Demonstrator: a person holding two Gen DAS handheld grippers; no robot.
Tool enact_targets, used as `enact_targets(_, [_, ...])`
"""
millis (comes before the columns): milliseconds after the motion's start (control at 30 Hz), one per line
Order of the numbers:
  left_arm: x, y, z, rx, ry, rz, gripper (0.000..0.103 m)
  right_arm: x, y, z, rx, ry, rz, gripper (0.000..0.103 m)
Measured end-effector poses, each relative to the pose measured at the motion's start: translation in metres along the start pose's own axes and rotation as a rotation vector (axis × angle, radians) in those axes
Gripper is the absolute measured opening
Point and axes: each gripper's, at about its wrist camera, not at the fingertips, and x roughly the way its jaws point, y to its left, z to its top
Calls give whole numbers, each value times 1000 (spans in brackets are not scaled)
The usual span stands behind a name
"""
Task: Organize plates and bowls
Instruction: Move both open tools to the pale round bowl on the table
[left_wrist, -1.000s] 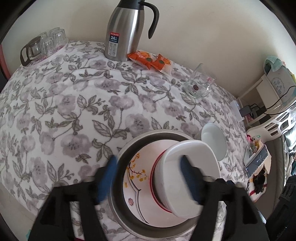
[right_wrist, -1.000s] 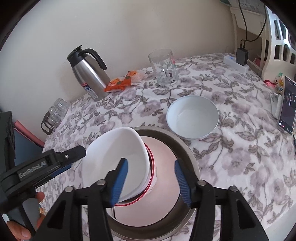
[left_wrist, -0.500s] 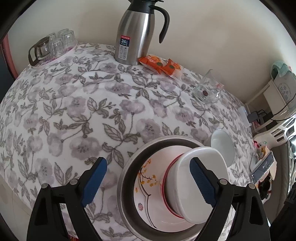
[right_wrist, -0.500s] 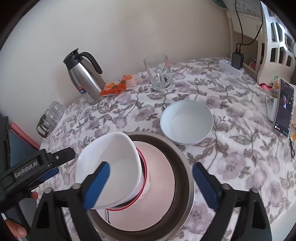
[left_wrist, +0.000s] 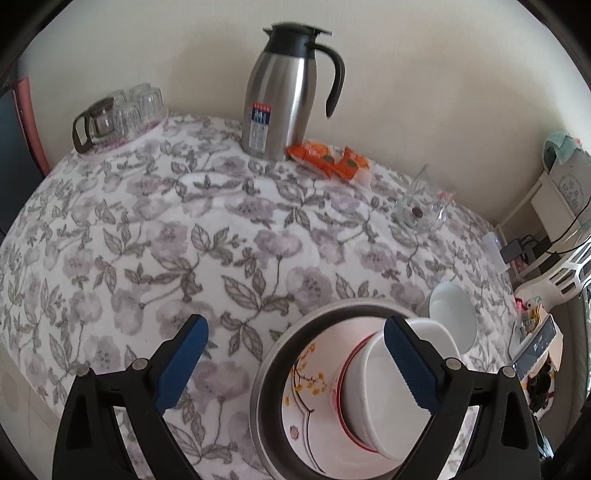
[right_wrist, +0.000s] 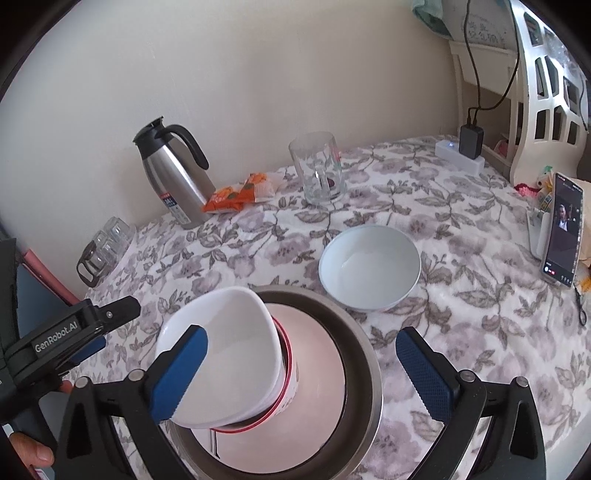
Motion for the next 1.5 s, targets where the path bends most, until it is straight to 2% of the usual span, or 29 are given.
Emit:
enact_targets(100, [-6, -4, 1, 15, -46, 18, 96, -5, -11, 4, 35, -17, 3, 103])
enact_targets(267, [-11, -14, 0, 48, -79, 25, 96, -9, -37, 10, 100, -16, -15, 103])
enact_targets(467, [-20, -33, -5, 68, -112, -21, 96, -12, -64, 14, 144, -12, -34, 103])
enact_targets(800, [-25, -84, -16, 185, -130, -69, 96, -17, -107, 17, 226, -18, -83, 103])
enact_targets(933, [-22, -103, -15, 213, -81, -122, 96, -16, -121, 19, 255, -14, -97, 103])
enact_targets(1133, [-6, -140, -23, 297, 14, -122, 96, -7, -134, 23, 282, 6, -88, 103])
enact_targets(1267, [5, -156, -23, 319, 66, -100, 96, 3, -140, 24, 289, 27, -103, 103])
enact_targets(1367, [20, -169, -19, 350, 108, -46, 96, 12, -147, 25, 308, 39, -105, 103])
enact_targets(1500, [31, -185, -14, 401, 134, -21, 96, 17, -160, 26, 388, 7, -93, 103])
